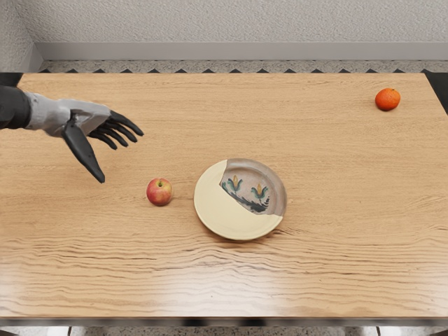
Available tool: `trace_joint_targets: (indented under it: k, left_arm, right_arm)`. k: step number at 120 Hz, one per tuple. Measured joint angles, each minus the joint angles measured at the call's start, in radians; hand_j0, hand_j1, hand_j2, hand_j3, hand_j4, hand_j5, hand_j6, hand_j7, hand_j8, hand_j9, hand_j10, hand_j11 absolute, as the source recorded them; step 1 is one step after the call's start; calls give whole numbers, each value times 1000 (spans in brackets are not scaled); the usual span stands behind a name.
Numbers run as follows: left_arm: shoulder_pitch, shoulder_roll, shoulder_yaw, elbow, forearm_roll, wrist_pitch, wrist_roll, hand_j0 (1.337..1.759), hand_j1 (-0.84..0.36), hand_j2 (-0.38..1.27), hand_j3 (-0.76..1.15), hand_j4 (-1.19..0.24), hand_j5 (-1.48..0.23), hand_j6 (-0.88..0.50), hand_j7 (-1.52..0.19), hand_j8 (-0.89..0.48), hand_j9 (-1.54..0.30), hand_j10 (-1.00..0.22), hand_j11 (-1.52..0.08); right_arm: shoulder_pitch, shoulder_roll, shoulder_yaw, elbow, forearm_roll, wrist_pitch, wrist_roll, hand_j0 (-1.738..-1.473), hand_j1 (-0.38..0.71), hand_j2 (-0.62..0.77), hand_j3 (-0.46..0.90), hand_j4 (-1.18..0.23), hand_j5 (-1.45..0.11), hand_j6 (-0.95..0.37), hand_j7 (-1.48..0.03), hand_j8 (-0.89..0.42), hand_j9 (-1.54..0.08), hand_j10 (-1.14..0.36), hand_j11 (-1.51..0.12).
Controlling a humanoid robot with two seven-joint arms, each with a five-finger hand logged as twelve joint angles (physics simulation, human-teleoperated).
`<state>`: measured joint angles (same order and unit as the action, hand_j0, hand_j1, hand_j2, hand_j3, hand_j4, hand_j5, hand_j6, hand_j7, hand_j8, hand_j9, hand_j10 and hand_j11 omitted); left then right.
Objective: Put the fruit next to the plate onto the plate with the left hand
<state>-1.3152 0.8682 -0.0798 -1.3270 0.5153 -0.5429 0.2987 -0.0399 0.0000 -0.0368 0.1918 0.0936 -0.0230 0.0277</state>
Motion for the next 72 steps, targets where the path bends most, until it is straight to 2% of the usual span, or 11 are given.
trace_joint_targets:
  k: [6, 18, 25, 43, 55, 60, 72]
  left_arm:
    - [-12, 12, 18, -64, 36, 67, 14, 1658, 52, 51, 0, -251, -323, -251, -323, -251, -323, -250, -323]
    - [-127, 31, 139, -175, 74, 240, 24, 1658, 53, 51, 0, -251, -323, -252, -323, -251, -323, -251, -323]
    - [-225, 32, 241, -234, 84, 336, 26, 1658, 53, 51, 0, -251, -323, -252, -323, -252, -323, -251, -323]
    - [-367, -11, 476, -327, 94, 488, 28, 1658, 52, 52, 0, -251, -324, -252, -323, -252, -323, -251, -323]
    - [-386, -29, 593, -356, 96, 574, 29, 1658, 52, 51, 0, -251, -323, -252, -323, -252, -323, -251, -323]
    - [-416, -34, 634, -367, 99, 606, 30, 1658, 52, 52, 0, -251, -323, -252, -323, -252, -323, -251, -323]
    - [-427, -54, 692, -383, 164, 648, 30, 1658, 52, 52, 0, -251, -323, -252, -323, -252, -323, -251, -323]
  right_arm:
    - [0, 0, 0, 0, 0, 0, 0, -1658, -312, -6, 0, -31, -40, -31, -40, -31, -40, -31, -40]
    - [0, 0, 0, 0, 0, 0, 0, -1658, -312, -6, 0, -31, -40, -31, -40, -31, -40, -31, -40]
    - [0, 0, 0, 0, 0, 0, 0, -1658, -312, -6, 0, -31, -40, -31, -40, -31, -40, -31, -40]
    - [0, 0, 0, 0, 0, 0, 0, -1658, -312, -6, 0, -31, -40, -31, -40, -31, -40, -31, -40]
    - [0, 0, 0, 0, 0, 0, 0, -1658, -312, -6, 0, -31, -40, -31, -40, -31, -40, -31, -40]
    - [0, 0, 0, 0, 0, 0, 0, -1658, -312, -6, 0, -31, -40, -31, -40, -31, -40, -31, -40]
    - [0, 0, 0, 0, 0, 0, 0, -1658, -312, -6, 0, -31, -40, -31, -40, -31, -40, -31, -40]
